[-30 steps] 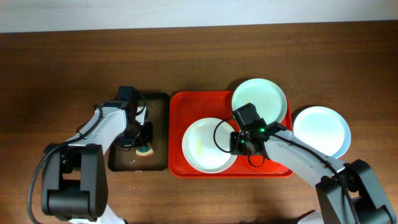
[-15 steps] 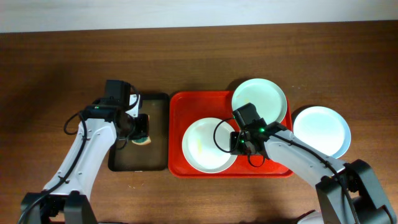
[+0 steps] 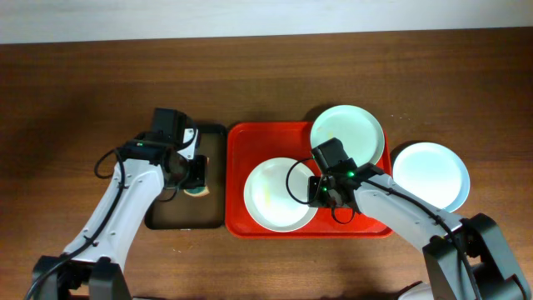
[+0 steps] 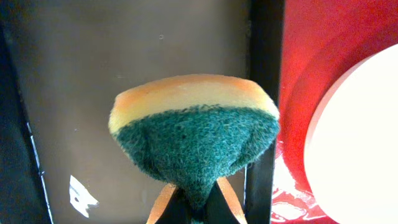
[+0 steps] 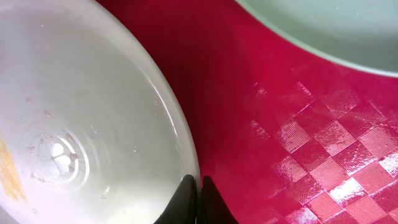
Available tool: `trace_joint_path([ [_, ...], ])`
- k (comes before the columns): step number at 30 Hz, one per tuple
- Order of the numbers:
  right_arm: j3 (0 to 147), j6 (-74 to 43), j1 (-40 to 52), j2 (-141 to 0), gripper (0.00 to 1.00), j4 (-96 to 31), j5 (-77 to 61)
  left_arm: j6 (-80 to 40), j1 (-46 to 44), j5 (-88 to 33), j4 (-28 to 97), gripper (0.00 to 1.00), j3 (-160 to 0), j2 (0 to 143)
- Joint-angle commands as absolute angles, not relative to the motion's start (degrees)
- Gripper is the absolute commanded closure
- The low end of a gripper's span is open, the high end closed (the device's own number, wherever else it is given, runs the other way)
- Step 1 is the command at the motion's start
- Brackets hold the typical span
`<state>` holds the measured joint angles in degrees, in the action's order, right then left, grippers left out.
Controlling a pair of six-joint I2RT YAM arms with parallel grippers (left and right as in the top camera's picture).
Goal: Clean dirty plates on tray and stack at the side
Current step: 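Carry the sponge with the left gripper over to the white plate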
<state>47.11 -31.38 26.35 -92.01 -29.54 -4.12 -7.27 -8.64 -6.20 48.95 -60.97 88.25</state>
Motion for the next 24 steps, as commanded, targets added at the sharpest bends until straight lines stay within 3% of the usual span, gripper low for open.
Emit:
trace_joint_path([
  [1, 47.79, -31.97, 26.63, -92.27, 0.96, -29.58, -4.08, -6.79, -10.0, -3.2, 48.69, 1.0, -61.93, 86.87],
  [18, 47.9, -34.15, 26.63, -92.27, 0.96, -29.19, -8.56, -6.79, -10.5, -3.2, 47.37, 1.0, -61.91, 87.31],
  [20, 47.9, -34.15, 26.63, -92.27, 0.83, -28.47, -8.38, -6.79, -10.5, -3.2, 47.42, 1.0, -61.91, 87.31],
  [21, 47.9, -34.13, 26.61, -92.27, 0.82, -27.77, -8.34, -6.79, -10.52, -3.2, 47.4, 1.0, -61.91, 87.31],
  [22, 47.9, -34.13, 26.63, -92.27, 0.93, -27.38, -8.1, -6.79, -10.52, -3.2, 47.4, 1.0, -61.91, 87.31],
  [24, 47.9, -34.15, 26.63, -92.27, 0.96, -26.72, -7.9, -6.79, -10.5, -3.2, 46.98, 1.0, -61.91, 87.31],
])
